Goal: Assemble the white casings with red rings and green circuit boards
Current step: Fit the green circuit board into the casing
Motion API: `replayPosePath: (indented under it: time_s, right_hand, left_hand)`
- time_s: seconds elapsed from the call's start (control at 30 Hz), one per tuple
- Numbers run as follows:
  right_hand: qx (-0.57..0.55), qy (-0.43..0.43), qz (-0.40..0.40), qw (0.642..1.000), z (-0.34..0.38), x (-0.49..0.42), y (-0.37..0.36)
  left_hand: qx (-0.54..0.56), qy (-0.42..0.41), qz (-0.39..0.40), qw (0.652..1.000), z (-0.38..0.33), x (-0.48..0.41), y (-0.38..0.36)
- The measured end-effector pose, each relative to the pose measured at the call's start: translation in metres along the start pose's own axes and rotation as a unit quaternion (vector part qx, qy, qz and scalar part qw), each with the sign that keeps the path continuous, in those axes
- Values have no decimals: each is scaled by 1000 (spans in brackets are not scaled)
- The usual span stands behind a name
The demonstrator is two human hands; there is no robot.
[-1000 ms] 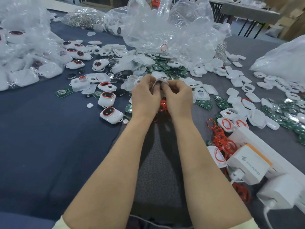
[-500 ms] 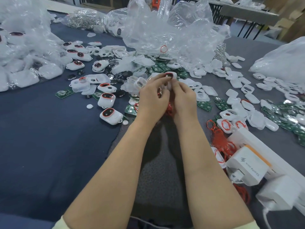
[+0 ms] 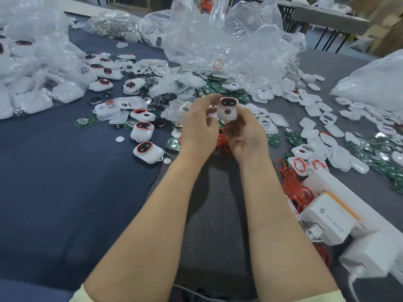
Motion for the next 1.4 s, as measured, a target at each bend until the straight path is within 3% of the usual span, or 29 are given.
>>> replayPosePath:
  time_s: [0.2, 0.4, 0.53, 0.6, 0.7, 0.8, 0.93, 1.13, 1.27, 1.33, 1.4]
  right_hand:
    - [19, -35, -12, 999, 1, -1, 2]
    - [47, -82, 28, 995, 0, -1, 1]
    - [96, -80, 34, 992, 0, -1, 0]
    - [188, -17, -16, 982, 1, -2, 1]
    - [348, 153, -75, 922, 5, 0, 1]
    - [385, 225, -25, 895, 4, 2, -2]
    - [454, 255, -2, 854, 4, 1, -3]
    - [378, 207, -10, 902, 2, -4, 3]
    - [311, 161, 2, 937, 2, -6, 4]
    - [322, 169, -5, 931, 2, -6, 4]
    - [382, 206, -25, 901, 2, -4, 4]
  left_hand:
    - [-93, -39, 36, 994, -1, 4, -3]
    - [-125, -76, 20, 989, -1, 4, -2]
    - [-149, -78, -33, 985, 0, 4, 1]
    - [-132, -57, -45, 989, 0, 3, 2]
    - [-73, 1, -40, 997, 3, -1, 3]
    - [-32, 52, -29, 998, 6, -3, 4]
    - [-4, 98, -27, 995, 8, -5, 3]
    - [145, 207, -16, 967, 10, -3, 4]
    - [175, 220, 3, 960, 10, -2, 3]
    - [175, 212, 5, 962, 9, -2, 3]
    - [130, 182, 0, 975, 10, -3, 3]
Point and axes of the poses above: each hand's wrist, its own x-axis away from the middle knuckle, its own y-axis out of the back of the hand, z = x × y, the point moved 2 cm from there along -x, towards the middle knuckle, and after that the axes turned 10 degrees about x, right-handed, at the moved point
